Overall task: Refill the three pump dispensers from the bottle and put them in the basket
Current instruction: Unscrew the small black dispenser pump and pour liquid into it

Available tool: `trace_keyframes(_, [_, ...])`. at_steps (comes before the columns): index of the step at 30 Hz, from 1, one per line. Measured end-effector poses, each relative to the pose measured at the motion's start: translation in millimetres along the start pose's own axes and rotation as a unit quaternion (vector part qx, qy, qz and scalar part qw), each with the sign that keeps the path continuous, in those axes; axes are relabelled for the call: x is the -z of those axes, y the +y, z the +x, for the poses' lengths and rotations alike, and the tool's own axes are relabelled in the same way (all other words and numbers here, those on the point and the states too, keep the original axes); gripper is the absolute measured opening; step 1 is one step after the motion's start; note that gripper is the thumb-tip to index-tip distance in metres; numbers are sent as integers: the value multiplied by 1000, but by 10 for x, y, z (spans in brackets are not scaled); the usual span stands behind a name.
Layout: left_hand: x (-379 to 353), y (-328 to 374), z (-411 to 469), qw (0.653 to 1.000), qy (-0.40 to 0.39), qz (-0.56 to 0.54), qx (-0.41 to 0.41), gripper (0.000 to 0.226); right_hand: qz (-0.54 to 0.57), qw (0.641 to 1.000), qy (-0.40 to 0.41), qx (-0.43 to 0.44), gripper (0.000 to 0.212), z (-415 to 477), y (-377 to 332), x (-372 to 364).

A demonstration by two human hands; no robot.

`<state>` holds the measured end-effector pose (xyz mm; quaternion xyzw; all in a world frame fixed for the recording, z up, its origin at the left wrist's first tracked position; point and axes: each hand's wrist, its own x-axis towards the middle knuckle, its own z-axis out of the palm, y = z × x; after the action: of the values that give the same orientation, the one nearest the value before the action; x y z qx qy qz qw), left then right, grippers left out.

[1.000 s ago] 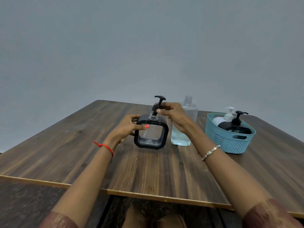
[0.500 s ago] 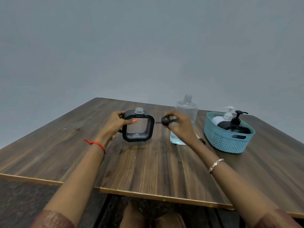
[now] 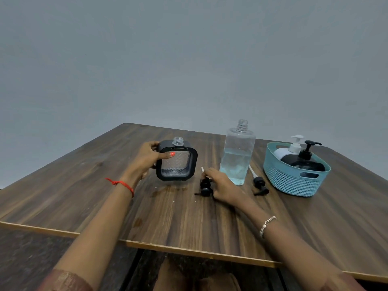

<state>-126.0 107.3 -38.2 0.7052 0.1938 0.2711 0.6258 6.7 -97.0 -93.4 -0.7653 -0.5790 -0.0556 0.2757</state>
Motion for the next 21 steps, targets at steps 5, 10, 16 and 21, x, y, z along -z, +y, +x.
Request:
trace_keyframes(5, [-55, -5, 4, 1000, -6, -10, -10, 59, 11, 1000, 21, 10, 36, -6, 19, 25])
trace_keyframes(10, [-149, 15, -13, 999, -10, -45, -21, 43, 14, 996, 91, 13, 33, -30, -13, 119])
trace_keyframes(16, [-221, 32, 20, 999, 1, -40, -34, 49, 60, 894, 444, -19, 26, 49, -112, 566])
trace_keyframes(21, [-319, 76, 75, 997, 43, -38, -59, 43, 213, 840, 466, -180, 49, 163, 143, 876])
